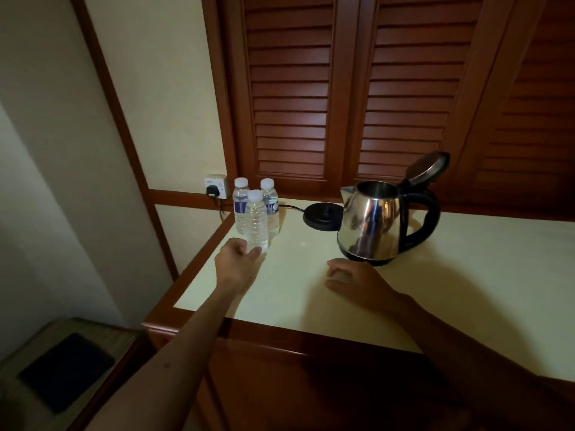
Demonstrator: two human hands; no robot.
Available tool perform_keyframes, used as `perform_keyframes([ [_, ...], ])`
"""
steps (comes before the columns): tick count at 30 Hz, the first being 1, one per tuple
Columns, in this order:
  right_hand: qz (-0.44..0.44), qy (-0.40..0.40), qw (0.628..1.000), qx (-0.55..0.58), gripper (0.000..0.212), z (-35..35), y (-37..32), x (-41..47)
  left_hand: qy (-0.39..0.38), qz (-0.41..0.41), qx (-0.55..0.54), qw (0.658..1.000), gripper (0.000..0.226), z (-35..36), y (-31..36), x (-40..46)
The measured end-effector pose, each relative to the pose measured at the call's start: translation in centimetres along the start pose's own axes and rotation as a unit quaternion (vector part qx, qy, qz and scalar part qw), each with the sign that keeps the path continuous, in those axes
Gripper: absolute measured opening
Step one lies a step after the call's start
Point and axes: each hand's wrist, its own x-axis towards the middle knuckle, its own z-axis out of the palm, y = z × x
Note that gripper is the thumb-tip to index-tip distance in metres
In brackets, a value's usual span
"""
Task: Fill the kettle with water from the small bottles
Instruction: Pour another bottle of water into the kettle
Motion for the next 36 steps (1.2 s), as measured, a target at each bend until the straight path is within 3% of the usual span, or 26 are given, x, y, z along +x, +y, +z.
perform_keyframes([
  [4, 0.013, 0.009, 1.0, 0.011, 0.018, 0.1, -0.2, 0.1, -0.03, -0.009, -0.005, 0.999, 0.064, 1.4, 0.7, 2.2],
  [10, 0.01, 0.022, 0.999, 0.024, 0.024, 0.3, 0.3, 0.2, -0.014, 0.009, 0.014, 1.0, 0.048, 3.3, 1.6, 2.2],
  [13, 0.025, 0.061, 0.995, 0.075, 0.028, 0.2, 0.3, 0.3, -0.074, 0.011, -0.002, 0.997, 0.054, 3.6, 1.3, 1.5],
  [16, 0.021, 0.106, 0.985, 0.133, 0.017, -0.4, -0.9, 1.0, -0.141, 0.021, -0.045, 0.989, 0.053, 4.2, 1.4, 0.5],
  [19, -0.013, 0.187, 0.973, 0.134, 0.013, -2.1, -3.3, 2.7, -0.187, 0.036, -0.109, 0.976, 0.052, 5.5, 1.3, -0.5],
  [22, -0.067, 0.217, 0.97, 0.093, 0.02, -4.3, -6.1, 4.3, -0.228, 0.056, -0.137, 0.962, 0.056, 6.7, 1.2, -1.4],
  [27, -0.117, 0.156, 0.981, -0.028, 0.024, -6.9, -8.7, 5.5, -0.26, 0.054, -0.217, 0.939, 0.067, 7.2, 0.5, -1.5],
  [32, -0.122, 0.092, 0.976, -0.154, 0.034, -7.6, -9.4, 6.8, -0.279, 0.057, -0.241, 0.928, 0.062, 7.1, 0.4, -1.4],
  [36, -0.141, 0.067, 0.97, -0.184, 0.042, -7.6, -9.5, 7.4, -0.282, 0.066, -0.233, 0.928, 0.059, 7.1, 0.2, -1.1],
])
